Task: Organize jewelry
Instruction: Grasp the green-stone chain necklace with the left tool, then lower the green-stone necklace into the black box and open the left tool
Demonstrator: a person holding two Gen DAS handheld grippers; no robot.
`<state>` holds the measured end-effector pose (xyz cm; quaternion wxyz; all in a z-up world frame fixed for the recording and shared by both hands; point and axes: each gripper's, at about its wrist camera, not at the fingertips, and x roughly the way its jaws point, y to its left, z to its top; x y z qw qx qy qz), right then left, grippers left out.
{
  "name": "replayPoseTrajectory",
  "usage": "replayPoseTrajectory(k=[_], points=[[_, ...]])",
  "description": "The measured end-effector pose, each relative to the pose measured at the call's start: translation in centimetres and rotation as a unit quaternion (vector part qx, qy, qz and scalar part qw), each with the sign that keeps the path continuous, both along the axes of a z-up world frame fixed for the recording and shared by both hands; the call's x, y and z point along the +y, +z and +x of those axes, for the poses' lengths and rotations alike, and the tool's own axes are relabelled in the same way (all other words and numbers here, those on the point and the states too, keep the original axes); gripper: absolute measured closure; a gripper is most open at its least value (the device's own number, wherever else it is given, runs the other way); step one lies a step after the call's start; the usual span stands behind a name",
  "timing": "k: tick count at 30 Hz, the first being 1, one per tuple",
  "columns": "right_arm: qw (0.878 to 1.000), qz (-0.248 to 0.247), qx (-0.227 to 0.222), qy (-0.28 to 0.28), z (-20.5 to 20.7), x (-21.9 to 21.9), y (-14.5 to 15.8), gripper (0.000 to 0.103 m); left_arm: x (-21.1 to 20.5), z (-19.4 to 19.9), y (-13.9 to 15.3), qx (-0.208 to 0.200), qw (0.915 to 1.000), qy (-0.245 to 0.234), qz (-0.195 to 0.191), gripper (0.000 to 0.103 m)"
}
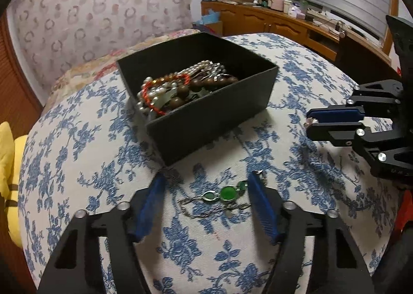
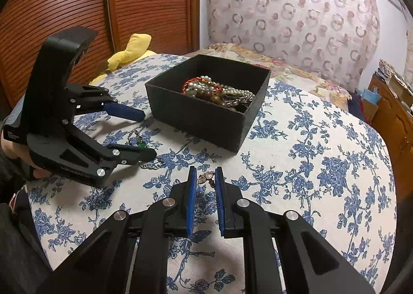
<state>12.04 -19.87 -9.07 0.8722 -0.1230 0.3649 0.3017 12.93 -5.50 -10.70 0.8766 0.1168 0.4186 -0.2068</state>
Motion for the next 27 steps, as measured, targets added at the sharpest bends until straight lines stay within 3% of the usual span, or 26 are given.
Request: replayPoseTrajectory(k=[4,8,10,12,27], points=[[1.0,0.001,0.002,0.002,-0.1,0.1,-0.2,0.087,-0.1,-0.3,0.1,-0.001,0.9999,-0.011,-0.006,0.061],[1.0,-0.001,0.001,0.006,-0.5,0.3,-0.2,0.087,0.5,-0.2,0.2,0.0,0.9999,0.0,-0.014,0.086],[1.0,0.0,0.0,0.006,-0.5,0.4,-0.1,0.087,1.0,-0.1,0.2,0.004,0.9998,-0.001,-0.021,0.086],[1.0,0.001,-0.001,0.007,-0.6,0.5,0.0,0.087,1.2,-0.2,0.3,0.003,0.9998,0.001,-0.022,0.095],[1.0,0.012,-0.021,0.008,-0.6,0.8,2.1,0.087,2.9,-1.1,3.7,-0.026,0.9966,0.024,-0.075,0.097]])
